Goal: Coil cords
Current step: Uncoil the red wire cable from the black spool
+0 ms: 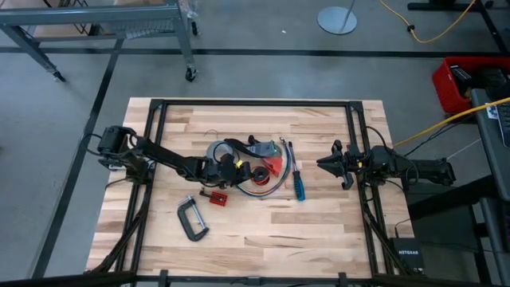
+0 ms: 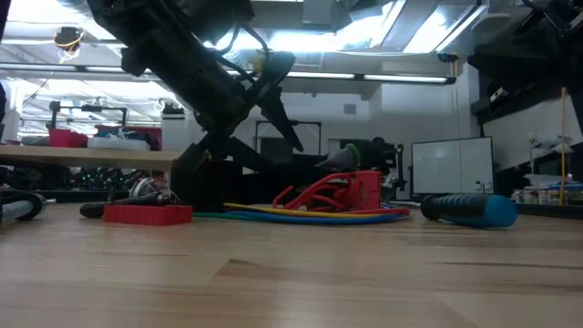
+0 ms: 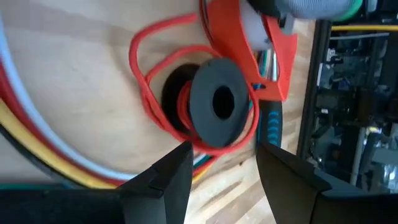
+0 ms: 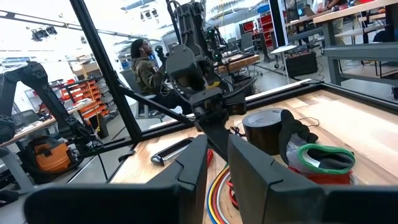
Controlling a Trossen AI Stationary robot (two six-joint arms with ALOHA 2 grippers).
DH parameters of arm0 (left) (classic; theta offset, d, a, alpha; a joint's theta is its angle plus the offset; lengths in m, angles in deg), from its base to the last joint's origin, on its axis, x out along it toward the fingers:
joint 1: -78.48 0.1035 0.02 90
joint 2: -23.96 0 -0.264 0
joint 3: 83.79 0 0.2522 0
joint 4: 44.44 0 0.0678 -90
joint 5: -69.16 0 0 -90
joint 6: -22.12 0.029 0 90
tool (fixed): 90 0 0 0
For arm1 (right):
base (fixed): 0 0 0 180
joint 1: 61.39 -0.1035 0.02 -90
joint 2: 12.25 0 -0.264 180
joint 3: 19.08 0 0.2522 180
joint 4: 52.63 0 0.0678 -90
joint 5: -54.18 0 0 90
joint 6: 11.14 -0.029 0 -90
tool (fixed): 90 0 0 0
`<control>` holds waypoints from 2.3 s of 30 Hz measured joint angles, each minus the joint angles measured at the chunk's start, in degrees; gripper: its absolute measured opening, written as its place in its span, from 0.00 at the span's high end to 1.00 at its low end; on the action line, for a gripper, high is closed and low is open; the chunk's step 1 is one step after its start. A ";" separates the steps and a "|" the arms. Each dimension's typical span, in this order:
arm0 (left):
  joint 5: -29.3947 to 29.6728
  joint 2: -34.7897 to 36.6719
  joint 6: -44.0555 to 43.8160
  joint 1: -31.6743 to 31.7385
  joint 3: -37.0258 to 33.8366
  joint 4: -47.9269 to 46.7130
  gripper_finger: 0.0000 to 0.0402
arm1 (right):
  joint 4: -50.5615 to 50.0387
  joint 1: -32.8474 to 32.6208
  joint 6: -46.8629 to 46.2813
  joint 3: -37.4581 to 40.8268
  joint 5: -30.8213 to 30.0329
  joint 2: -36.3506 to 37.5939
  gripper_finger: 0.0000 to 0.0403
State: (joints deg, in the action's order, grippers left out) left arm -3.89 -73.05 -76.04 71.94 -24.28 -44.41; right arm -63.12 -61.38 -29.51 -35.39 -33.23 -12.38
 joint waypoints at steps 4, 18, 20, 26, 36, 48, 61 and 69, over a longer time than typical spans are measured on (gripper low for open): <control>-0.05 -2.15 -2.74 0.63 0.01 0.48 0.58 | 0.14 -0.01 0.00 0.00 0.00 0.01 0.83; -1.32 -7.16 -3.94 1.62 2.74 2.44 0.58 | 0.08 0.00 0.00 -0.02 0.00 -0.02 0.83; -1.42 -7.91 -3.00 2.01 3.88 2.24 0.58 | 0.08 -0.01 0.00 -0.02 0.00 0.01 0.83; -1.73 -8.96 0.10 3.62 6.52 2.22 0.58 | -0.03 -0.01 0.00 -0.02 0.00 -0.02 0.83; -3.39 -9.07 3.26 4.09 6.52 1.84 0.74 | -0.40 0.00 0.22 -0.02 0.00 -0.01 0.83; -3.89 -8.94 12.62 3.57 6.57 4.34 0.99 | -0.36 0.00 0.22 -0.02 0.00 0.00 0.83; -3.93 -3.24 27.69 3.51 6.44 12.56 1.00 | 0.12 0.00 0.19 0.00 4.69 -0.01 0.83; 2.03 7.84 65.92 3.35 6.44 12.83 1.00 | 1.00 -0.01 0.20 0.02 5.58 -0.02 0.83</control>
State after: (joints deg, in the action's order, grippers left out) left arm -1.86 -65.21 -10.13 75.29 -17.84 -31.58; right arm -62.12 -61.39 -29.32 -35.37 -27.65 -12.39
